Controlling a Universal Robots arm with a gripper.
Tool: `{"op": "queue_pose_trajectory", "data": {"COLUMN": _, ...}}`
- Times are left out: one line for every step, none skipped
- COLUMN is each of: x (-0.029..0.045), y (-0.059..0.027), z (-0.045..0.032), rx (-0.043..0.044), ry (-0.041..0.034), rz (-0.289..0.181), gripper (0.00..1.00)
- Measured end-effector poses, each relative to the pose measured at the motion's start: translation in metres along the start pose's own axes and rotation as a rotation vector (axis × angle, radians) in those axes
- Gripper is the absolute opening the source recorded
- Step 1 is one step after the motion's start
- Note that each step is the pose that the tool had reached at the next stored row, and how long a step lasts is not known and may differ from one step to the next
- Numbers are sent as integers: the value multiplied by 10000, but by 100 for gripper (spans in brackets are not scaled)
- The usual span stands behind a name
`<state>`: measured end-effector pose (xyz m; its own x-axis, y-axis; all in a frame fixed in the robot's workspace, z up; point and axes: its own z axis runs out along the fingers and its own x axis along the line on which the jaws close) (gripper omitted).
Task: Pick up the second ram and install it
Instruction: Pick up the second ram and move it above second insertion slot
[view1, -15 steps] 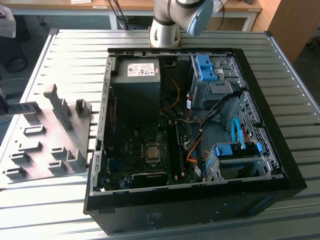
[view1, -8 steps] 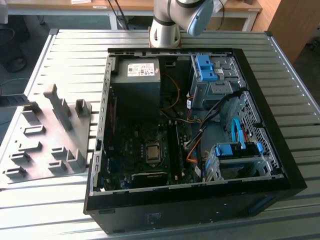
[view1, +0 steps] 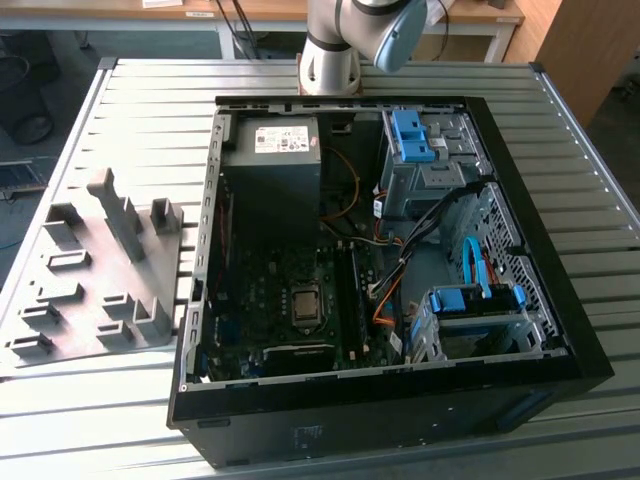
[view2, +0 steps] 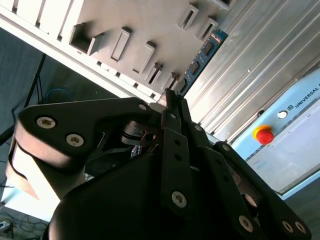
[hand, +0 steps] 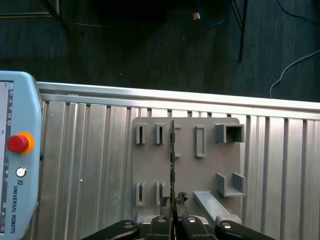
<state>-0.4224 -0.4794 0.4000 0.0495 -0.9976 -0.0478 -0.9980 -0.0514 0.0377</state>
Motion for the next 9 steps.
{"op": "queue_pose_trajectory", "data": {"x": -2, "y": 1, "z": -36, "rx": 0, "ry": 0, "rz": 0, "gripper": 14}}
{"op": "queue_pose_trajectory", "data": {"x": -3, "y": 3, "z": -72, "rx": 1, "ry": 0, "rz": 0, "gripper": 14}}
{"op": "queue_pose_trajectory", "data": {"x": -5, "y": 4, "z": -106, "rx": 2, "ry": -1, "rz": -1, "gripper": 14}}
{"op": "queue_pose_trajectory", "data": {"x": -7, "y": 5, "z": -143, "rx": 0, "ry": 0, "rz": 0, "gripper": 14}}
{"op": "queue_pose_trajectory", "data": {"x": -9, "y": 7, "z": -181, "rx": -1, "ry": 1, "rz": 0, "gripper": 14}}
{"op": "queue_pose_trajectory", "data": {"x": -10, "y": 8, "z": -219, "rx": 1, "ry": 0, "rz": -1, "gripper": 14}}
{"op": "queue_pose_trajectory", "data": {"x": -12, "y": 10, "z": -258, "rx": 0, "ry": 0, "rz": 0, "gripper": 14}}
{"op": "queue_pose_trajectory", "data": {"x": -14, "y": 11, "z": -293, "rx": 0, "ry": 1, "rz": 0, "gripper": 14}}
{"op": "queue_pose_trajectory", "data": {"x": -15, "y": 12, "z": -326, "rx": -1, "ry": 1, "rz": -1, "gripper": 14}}
